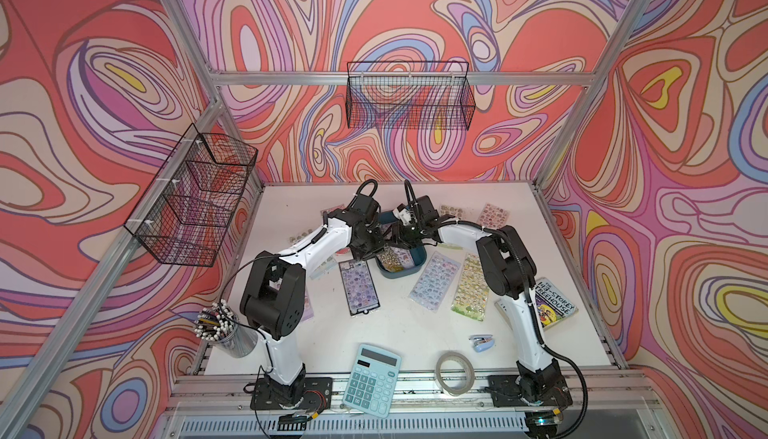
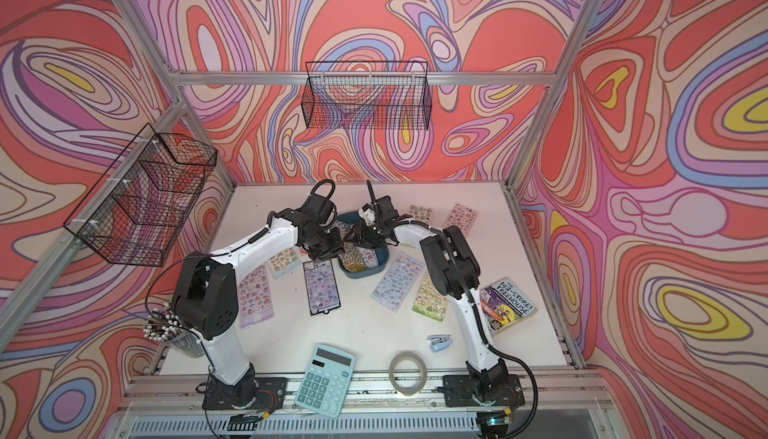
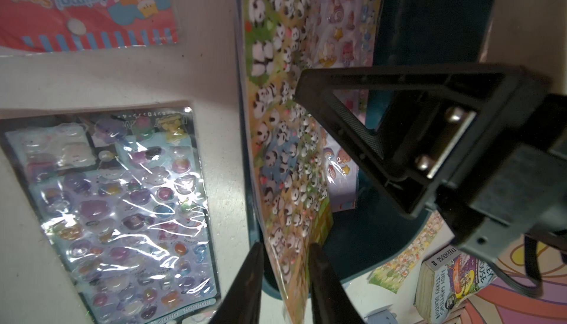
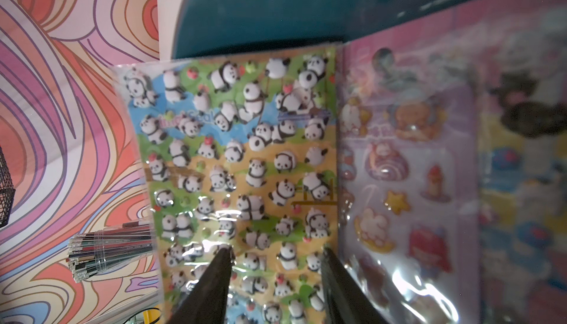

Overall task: Take the stickers out of the storage box
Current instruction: Pick up the sticker from the storage box.

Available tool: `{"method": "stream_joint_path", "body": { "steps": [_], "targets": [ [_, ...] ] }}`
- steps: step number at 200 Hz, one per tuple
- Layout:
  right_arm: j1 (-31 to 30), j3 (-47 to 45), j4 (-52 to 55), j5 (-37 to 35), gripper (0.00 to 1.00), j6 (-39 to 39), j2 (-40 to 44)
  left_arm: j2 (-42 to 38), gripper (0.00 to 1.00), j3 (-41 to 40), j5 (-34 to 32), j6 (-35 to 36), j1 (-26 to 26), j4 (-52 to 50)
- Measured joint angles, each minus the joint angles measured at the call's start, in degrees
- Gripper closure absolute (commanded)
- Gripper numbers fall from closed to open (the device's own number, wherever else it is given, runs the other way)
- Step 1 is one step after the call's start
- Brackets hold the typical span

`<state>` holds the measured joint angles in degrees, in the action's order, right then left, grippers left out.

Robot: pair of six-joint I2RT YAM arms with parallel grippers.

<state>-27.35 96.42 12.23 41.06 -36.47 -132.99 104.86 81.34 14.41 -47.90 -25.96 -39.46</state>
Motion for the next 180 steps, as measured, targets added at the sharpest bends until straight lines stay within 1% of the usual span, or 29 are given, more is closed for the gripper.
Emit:
{"method": "stream_joint_path", "body": {
  "steps": [17,44,54,69,104,141,180],
  "targets": [
    [0.0,0.0,0.0,0.0,0.5,0.1,0.0,0.7,0.84,0.0,0.1,-0.4,0.0,0.3],
    [0.0,0.0,0.0,0.0,0.5,0.2,0.0,1.4,0.87,0.3,0.0,-0.4,0.0,0.3],
    [0.0,0.0,0.0,0.0,0.5,0.2,0.0,1.6,0.91,0.5,0.0,-0.4,0.0,0.3],
    [0.0,0.0,0.0,0.0,0.5,0.2,0.0,1.7,1.0,0.8,-0.1,-0.4,0.0,0.2],
    [0.0,0.0,0.0,0.0,0.5,0.2,0.0,2.5,1.0,2.9,-0.3,-0.4,0.0,-0.5],
    [0.3,0.0,1.2,-0.2,0.48,0.4,0.6,2.6,1.0,5.6,-0.5,0.9,0.0,-1.6],
    [2.1,0.0,3.9,-2.1,0.46,0.9,5.4,1.3,1.0,6.4,-0.5,4.2,0.1,-1.6]
  ]
}}
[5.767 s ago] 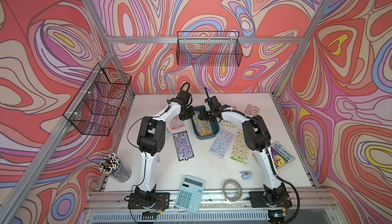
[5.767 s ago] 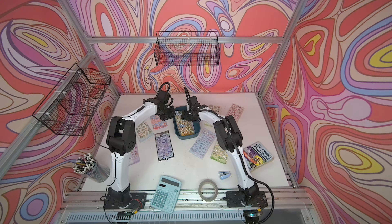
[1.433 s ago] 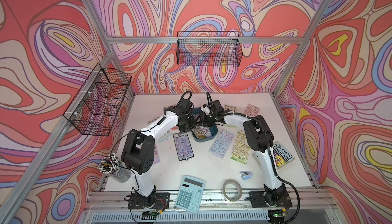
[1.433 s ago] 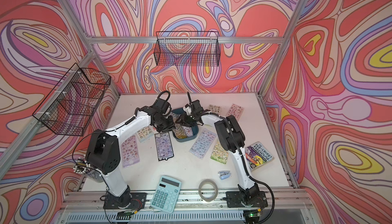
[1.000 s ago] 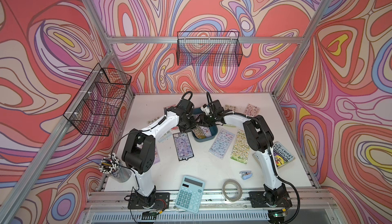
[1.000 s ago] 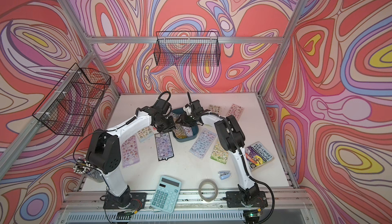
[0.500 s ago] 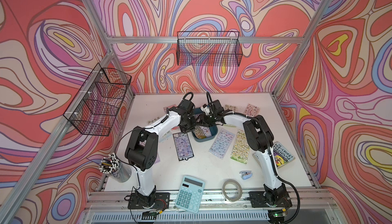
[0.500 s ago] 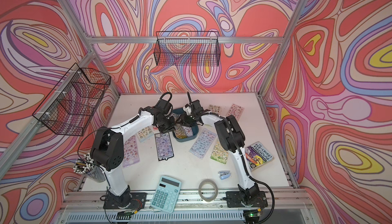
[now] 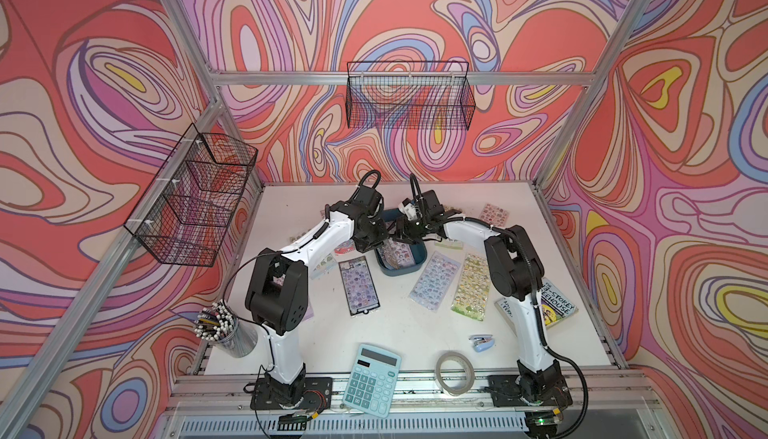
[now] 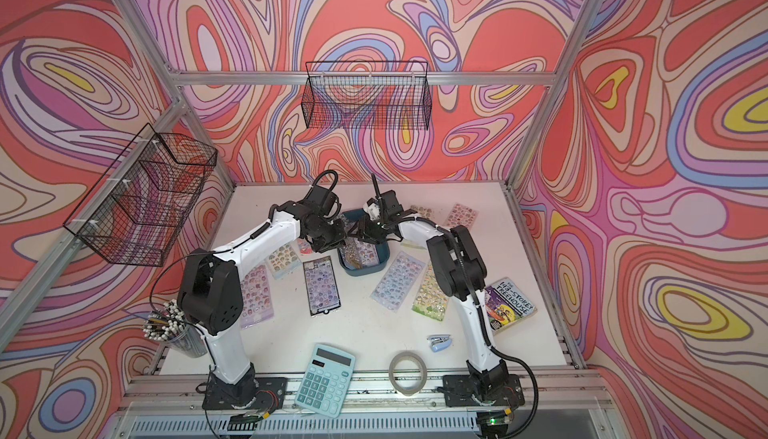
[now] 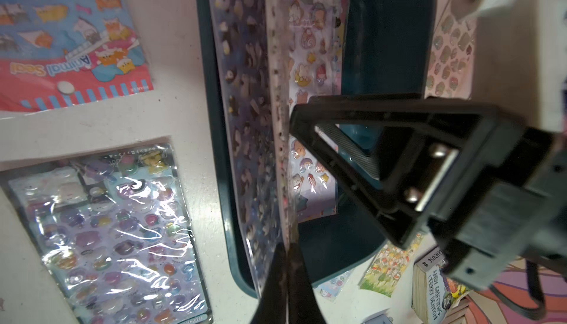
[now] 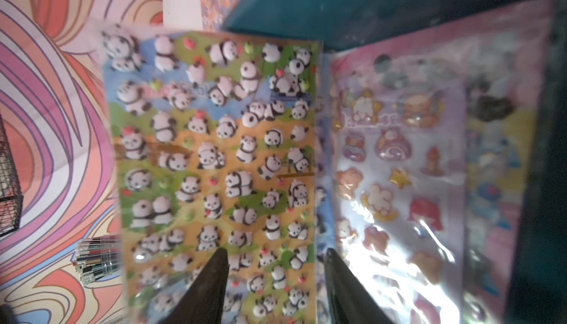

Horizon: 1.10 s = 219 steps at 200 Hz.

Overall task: Take the stickers out of the storage box
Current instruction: Pick up the sticker from the storage box.

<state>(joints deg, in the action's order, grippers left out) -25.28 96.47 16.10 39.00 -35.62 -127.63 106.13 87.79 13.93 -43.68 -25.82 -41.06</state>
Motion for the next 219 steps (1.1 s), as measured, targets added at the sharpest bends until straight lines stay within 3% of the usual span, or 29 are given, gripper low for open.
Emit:
{"method": "stream_joint_path", "body": {
  "steps": [58,114,160,219],
  "targets": [
    [2.3,0.0,0.7,-3.9,0.45,1.0,10.9,-2.5,1.0,0.0,4.6,2.0,2.5,2.2],
    [2.4,-0.7,1.9,-4.8,0.44,1.7,13.0,-7.9,1.0,-1.3,12.0,1.9,6.5,8.2],
    [3.3,-6.0,-3.2,1.2,0.44,-1.6,13.4,-14.0,1.0,-5.6,18.5,0.4,11.5,14.8],
    [3.3,-12.1,-18.8,10.8,0.45,-11.5,15.8,-14.4,1.0,-8.1,25.4,-1.5,11.8,20.0]
  ]
}}
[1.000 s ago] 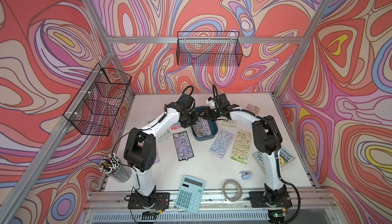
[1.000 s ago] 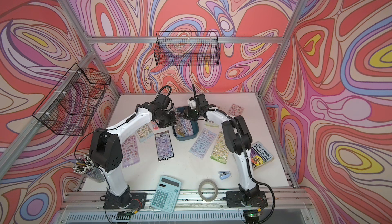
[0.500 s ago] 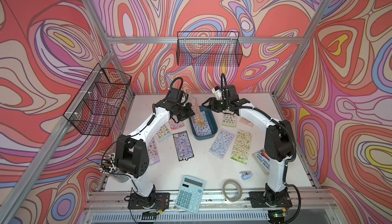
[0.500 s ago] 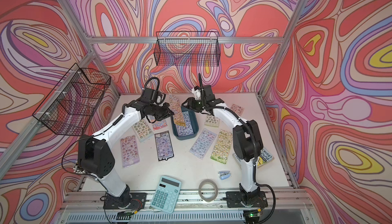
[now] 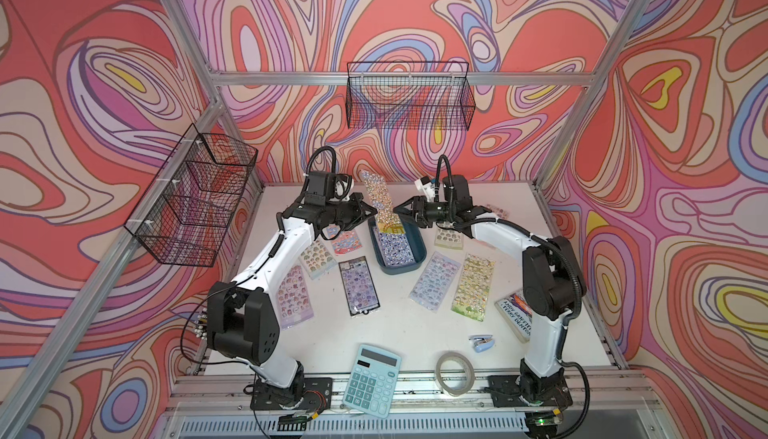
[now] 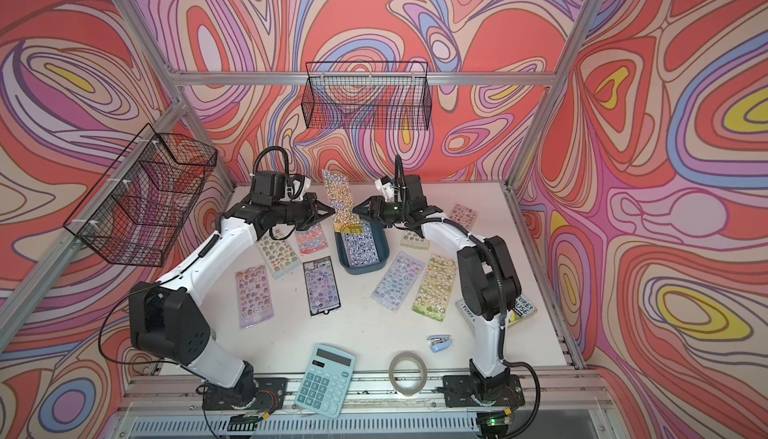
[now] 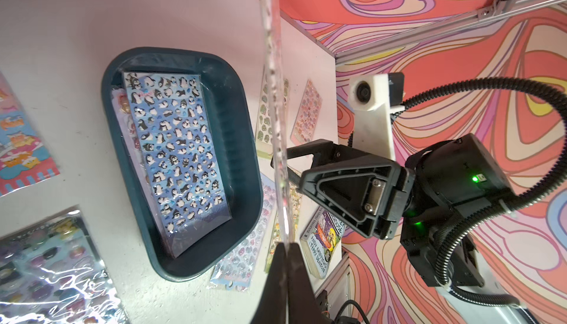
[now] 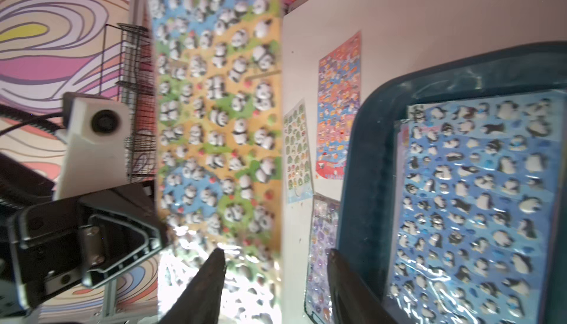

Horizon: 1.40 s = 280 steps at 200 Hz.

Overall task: Take the stickers out of the storage box
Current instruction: Pick up the sticker from the storage box, then move the sticker to the center of the board.

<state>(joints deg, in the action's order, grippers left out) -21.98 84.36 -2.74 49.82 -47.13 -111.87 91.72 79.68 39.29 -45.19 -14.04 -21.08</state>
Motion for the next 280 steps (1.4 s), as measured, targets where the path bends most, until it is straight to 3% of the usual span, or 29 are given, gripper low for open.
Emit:
{"method": "stream_joint_path", "body": {
  "steps": [42,56,86,99,108,123,137,140,143,175,195,251,280],
  "targets": [
    [-0.2,-2.0,-9.3,3.1,0.57,-5.7,0.8,0.0,1.0,-0.5,2.8,-1.7,0.2,3.1],
    [-0.2,-2.6,-11.1,3.7,0.66,-7.3,0.8,0.0,1.0,-0.5,3.1,-2.0,0.2,3.4],
    [-0.3,-3.0,-14.9,4.5,0.99,-9.7,0.8,0.0,1.0,-0.6,3.8,-2.0,0.2,3.9],
    [-0.3,-3.0,-16.1,4.7,1.0,-11.1,0.8,0.0,1.0,-1.0,3.8,-2.0,0.2,4.5],
    [-0.3,-3.0,-16.5,4.6,1.0,-11.1,0.8,0.0,0.8,-1.3,3.8,-2.0,0.3,4.9],
    [-0.3,-3.0,-16.6,4.5,1.0,-11.1,0.8,0.1,0.28,-1.5,3.9,-2.0,0.4,5.4],
    [-0.3,-2.8,-15.2,4.1,1.0,-10.1,0.9,0.1,0.12,-1.5,4.0,-2.0,0.4,5.8],
    [-0.3,-2.6,-14.0,3.9,1.0,-9.4,0.9,0.1,0.03,-1.5,4.0,-2.0,0.4,5.9],
    [-0.3,-2.3,-13.1,3.7,1.0,-9.0,0.9,0.1,0.0,-1.5,3.9,-2.0,0.4,5.9],
    [1.0,6.9,8.9,-4.8,1.0,3.5,0.9,0.1,0.0,-1.5,1.7,-0.9,0.4,4.1],
    [5.6,11.7,20.4,-12.6,1.0,11.8,1.6,0.1,0.0,-1.5,0.2,0.3,0.4,2.2],
    [27.1,6.1,38.4,-29.9,1.0,23.9,5.8,0.0,0.0,-3.9,-1.2,1.5,0.4,0.5],
    [30.5,1.8,43.4,-41.2,1.0,26.8,6.9,0.0,0.0,-4.8,-1.5,1.5,0.4,0.3]
  ]
}}
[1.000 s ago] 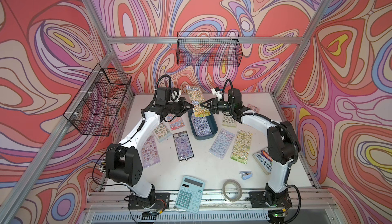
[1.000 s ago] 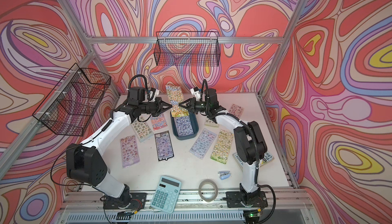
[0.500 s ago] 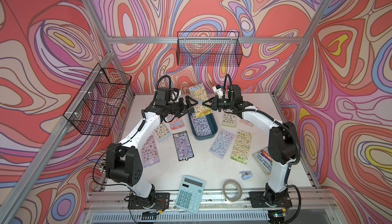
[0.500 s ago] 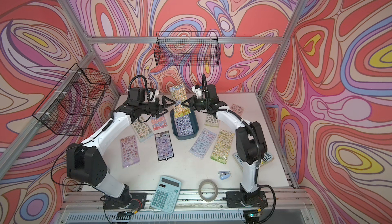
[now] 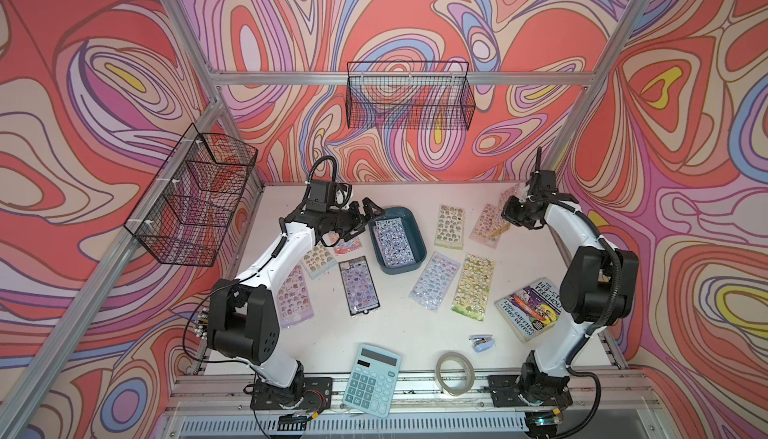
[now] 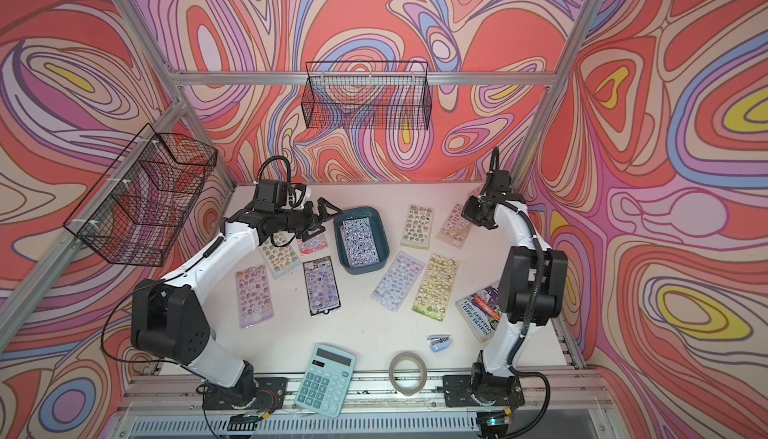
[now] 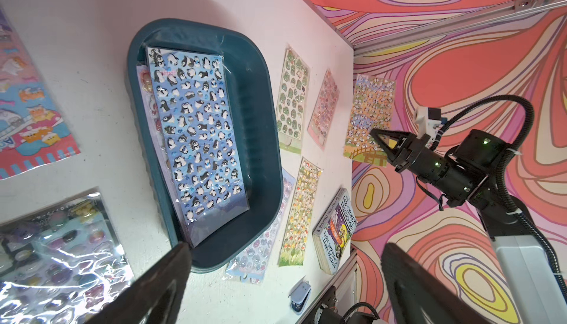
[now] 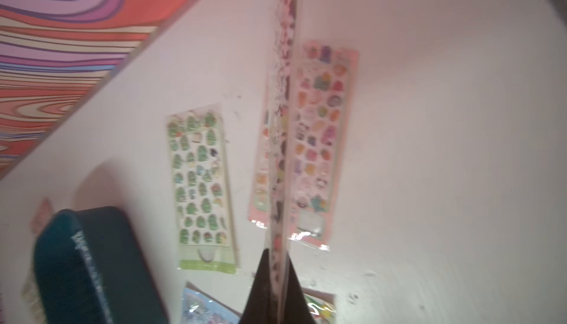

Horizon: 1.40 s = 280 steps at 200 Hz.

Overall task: Take the stickers out of the storage box
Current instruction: Move the sticker to the center of the board.

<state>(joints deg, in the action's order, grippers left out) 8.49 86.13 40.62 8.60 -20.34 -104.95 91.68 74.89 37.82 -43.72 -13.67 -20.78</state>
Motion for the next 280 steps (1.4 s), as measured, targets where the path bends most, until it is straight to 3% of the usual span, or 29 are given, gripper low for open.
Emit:
{"method": "stream_joint_path", "body": {
  "steps": [31,76,172,280],
  "targets": [
    [0.3,-2.1,2.1,-6.7,1.0,1.5,1.9,0.0,0.0,-0.8,0.0,-0.2,0.0,0.5],
    [5.0,-3.2,0.5,-7.6,1.0,1.9,1.0,0.0,0.0,-1.2,0.1,-0.4,0.0,0.4],
    [7.6,2.3,-5.1,2.1,1.0,2.4,-16.4,0.0,0.0,-2.8,0.0,-0.4,0.0,0.4],
    [5.8,18.2,-3.6,5.6,1.0,2.1,-25.6,2.1,0.0,-2.8,-0.2,-0.9,0.0,0.5]
  ]
}}
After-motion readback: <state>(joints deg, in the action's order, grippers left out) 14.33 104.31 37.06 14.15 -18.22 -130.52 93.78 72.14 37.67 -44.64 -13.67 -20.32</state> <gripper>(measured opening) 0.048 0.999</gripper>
